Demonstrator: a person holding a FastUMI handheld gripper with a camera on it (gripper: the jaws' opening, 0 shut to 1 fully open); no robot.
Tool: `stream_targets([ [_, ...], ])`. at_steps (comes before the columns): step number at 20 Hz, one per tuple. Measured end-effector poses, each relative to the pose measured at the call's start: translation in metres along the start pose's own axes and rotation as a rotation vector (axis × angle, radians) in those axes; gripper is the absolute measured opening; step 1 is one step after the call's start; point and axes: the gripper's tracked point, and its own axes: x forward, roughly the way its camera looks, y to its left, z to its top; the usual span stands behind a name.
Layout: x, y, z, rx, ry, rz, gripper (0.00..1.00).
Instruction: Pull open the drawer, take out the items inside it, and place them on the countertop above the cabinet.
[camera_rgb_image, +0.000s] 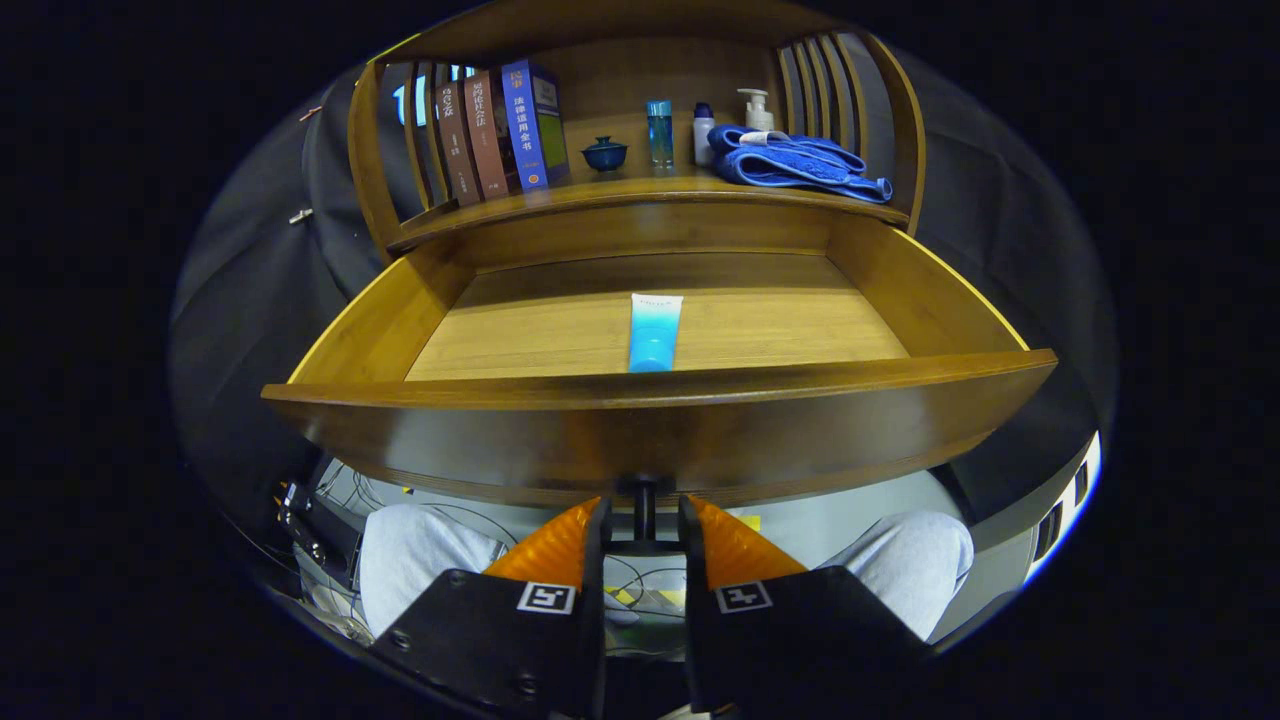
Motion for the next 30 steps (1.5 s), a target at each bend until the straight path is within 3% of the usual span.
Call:
stream_targets([
  [1,-0.001,0.001,0.001,0.016,-0.006,0.004,0.41],
  [6,-0.029,-0.011,0.013,0.028,-0.061,-0.043,1.0],
  [11,-0.076,-0.006,0.079,0.028,-0.241,-0.047,1.0],
  [15,-0.069,-0.001,0.134,0.058,-0.283,-0.018,1.0],
  [22,0.016,0.009,0.18,0.045,-0.138,-0.021,1.0],
  [30,0.101,0.002,0.145,0.089,0.226,-0.065,1.0],
])
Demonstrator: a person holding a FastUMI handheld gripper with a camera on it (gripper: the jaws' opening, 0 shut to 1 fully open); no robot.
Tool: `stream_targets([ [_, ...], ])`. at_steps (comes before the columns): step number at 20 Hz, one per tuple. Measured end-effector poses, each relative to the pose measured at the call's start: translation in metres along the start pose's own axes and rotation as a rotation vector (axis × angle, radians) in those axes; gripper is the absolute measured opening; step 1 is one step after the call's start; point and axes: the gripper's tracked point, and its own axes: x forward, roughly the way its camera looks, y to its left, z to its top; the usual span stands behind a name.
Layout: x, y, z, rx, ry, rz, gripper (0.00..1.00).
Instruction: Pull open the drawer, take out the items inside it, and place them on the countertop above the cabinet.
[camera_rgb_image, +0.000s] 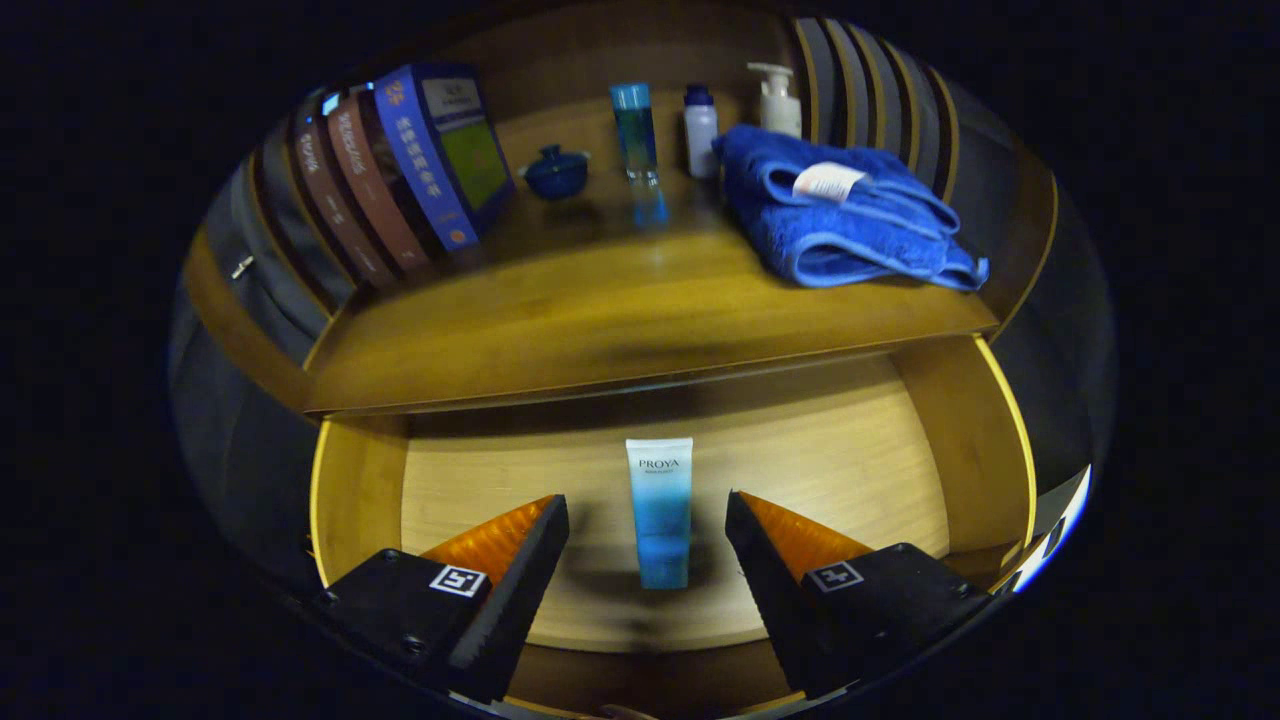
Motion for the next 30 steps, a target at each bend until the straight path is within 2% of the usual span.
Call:
stream_targets([
  [4,0.024,-0.007,-0.018,-0.003,0.142,-0.033,1.0],
  [10,0.017,-0.007,-0.015,-0.019,0.225,-0.049,0.98],
  [16,0.012,-0.018,-0.028,-0.02,0.372,-0.11,0.84],
  [17,0.011,-0.014,-0.016,-0.016,0.352,-0.104,0.84],
  [21,0.015,-0.017,-0.023,-0.032,0.358,-0.109,0.5],
  [23,0.015,-0.016,-0.021,-0.022,0.355,-0.103,0.41],
  [30,0.001,-0.008,-0.009,-0.013,0.24,-0.037,0.41],
])
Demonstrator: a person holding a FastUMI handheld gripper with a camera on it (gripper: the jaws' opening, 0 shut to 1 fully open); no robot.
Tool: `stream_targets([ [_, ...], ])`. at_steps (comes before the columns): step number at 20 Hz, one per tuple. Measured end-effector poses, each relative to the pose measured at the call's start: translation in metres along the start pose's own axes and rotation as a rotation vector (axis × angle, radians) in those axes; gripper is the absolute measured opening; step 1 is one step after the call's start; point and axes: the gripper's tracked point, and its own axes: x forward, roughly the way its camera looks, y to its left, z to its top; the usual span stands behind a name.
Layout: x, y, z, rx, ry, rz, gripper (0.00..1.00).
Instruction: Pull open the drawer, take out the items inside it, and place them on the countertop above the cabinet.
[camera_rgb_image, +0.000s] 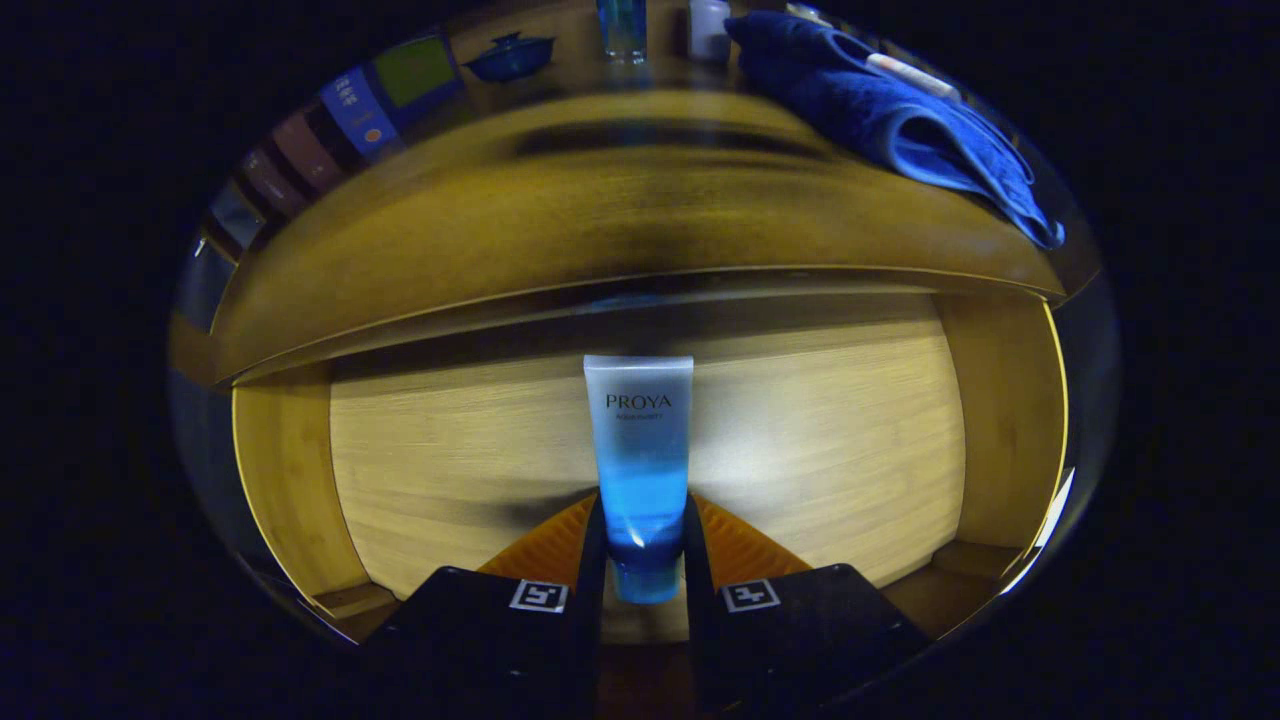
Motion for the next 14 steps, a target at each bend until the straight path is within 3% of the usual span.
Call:
stream_targets([
  [6,-0.02,-0.001,0.012,-0.011,-0.149,0.061,0.41],
  [14,-0.055,0.001,0.106,-0.048,-0.395,0.091,0.41],
])
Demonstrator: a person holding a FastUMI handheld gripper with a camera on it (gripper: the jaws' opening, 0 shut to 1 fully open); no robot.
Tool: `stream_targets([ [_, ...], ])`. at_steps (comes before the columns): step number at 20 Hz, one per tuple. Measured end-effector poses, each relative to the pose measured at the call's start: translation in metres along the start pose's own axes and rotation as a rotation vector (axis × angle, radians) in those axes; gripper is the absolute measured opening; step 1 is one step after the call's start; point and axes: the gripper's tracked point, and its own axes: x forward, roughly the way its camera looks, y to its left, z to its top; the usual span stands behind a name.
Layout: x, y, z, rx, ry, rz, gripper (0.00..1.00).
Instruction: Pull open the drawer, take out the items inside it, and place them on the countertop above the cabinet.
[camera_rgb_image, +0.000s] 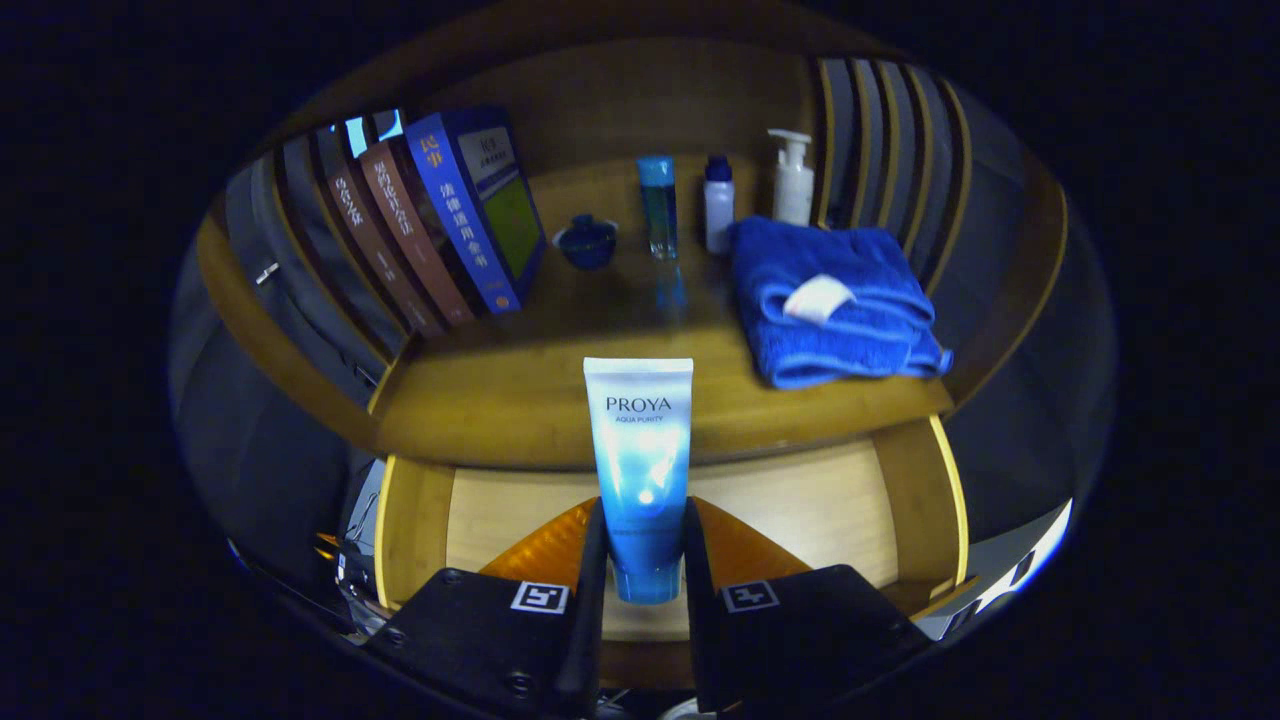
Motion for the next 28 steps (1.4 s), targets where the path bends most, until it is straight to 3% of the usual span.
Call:
stream_targets([
  [7,0.061,0.016,0.068,-0.033,-0.009,-0.018,0.41],
  [12,0.1,0.014,0.072,-0.028,0.075,-0.035,0.41],
  [19,0.115,0.019,0.075,0.03,0.071,0.012,0.52],
  [23,0.104,0.016,0.078,0.028,0.046,0.013,0.94],
  [25,0.097,0.015,0.078,0.039,0.033,0.018,1.0],
  [28,0.079,0.015,0.077,0.039,-0.007,0.027,1.0],
])
